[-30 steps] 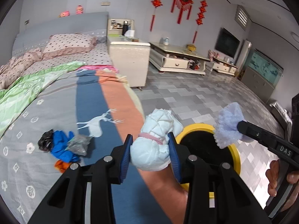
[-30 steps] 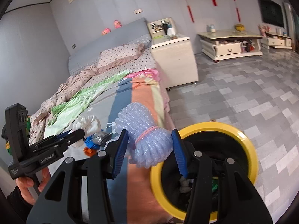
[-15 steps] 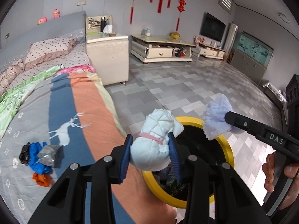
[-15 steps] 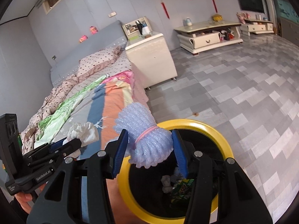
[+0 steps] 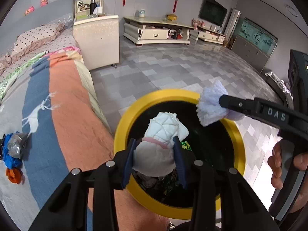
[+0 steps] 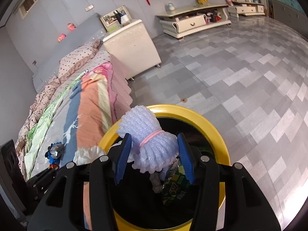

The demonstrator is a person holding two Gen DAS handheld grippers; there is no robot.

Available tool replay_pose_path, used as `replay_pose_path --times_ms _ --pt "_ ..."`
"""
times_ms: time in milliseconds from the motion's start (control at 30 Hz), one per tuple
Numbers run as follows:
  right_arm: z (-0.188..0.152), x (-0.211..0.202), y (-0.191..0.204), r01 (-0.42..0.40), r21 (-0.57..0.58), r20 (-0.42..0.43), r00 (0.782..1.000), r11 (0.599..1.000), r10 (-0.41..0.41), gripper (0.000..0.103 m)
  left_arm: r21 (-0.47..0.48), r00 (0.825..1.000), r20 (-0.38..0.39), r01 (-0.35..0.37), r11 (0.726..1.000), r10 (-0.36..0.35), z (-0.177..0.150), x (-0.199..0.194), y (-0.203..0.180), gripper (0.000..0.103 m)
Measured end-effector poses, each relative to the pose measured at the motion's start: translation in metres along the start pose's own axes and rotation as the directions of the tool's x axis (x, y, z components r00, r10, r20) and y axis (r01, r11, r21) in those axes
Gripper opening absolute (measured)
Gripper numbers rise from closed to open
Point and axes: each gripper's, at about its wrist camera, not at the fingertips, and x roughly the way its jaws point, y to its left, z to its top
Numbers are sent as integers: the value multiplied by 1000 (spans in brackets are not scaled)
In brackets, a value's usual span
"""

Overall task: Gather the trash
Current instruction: 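Open both tools to drop the tissue bundle and scrubber into the bin, then move both open tools back over the trash pile on the bed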

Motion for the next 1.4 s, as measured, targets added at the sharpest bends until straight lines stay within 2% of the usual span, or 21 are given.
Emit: replay_pose_path --times_ms 333,433,600,767,867,967,1133,1400 --pt "-5 4 -7 0 26 -9 1000 1000 0 47 -1 1000 -25 5 1000 -5 -8 8 -1 36" --pt "-6 2 -8 7 30 -5 1000 1000 -7 49 -3 1000 -25 10 1000 -10 -8 6 -1 39" --pt "-6 -3 -7 29 35 2 1000 999 -29 53 -18 1000 -13 2 1000 -2 -9 1 6 51" --pt "-6 -9 -4 48 39 8 999 998 -48 56 -49 1000 3 1 999 0 -11 -8 18 71" --pt "-6 -9 -5 46 35 8 999 998 -46 60 -60 1000 18 -23 998 24 -12 -14 26 78" --pt "-7 -11 4 43 19 9 999 999 -44 64 -78 998 31 -44 996 47 -12 -22 39 82" --pt "-8 -14 29 29 -12 8 1000 999 -29 65 -96 994 47 -94 991 99 -18 -34 67 84" --pt "-13 -10 102 -58 -124 3 998 991 59 65 -182 980 59 -178 967 192 -26 -57 138 84"
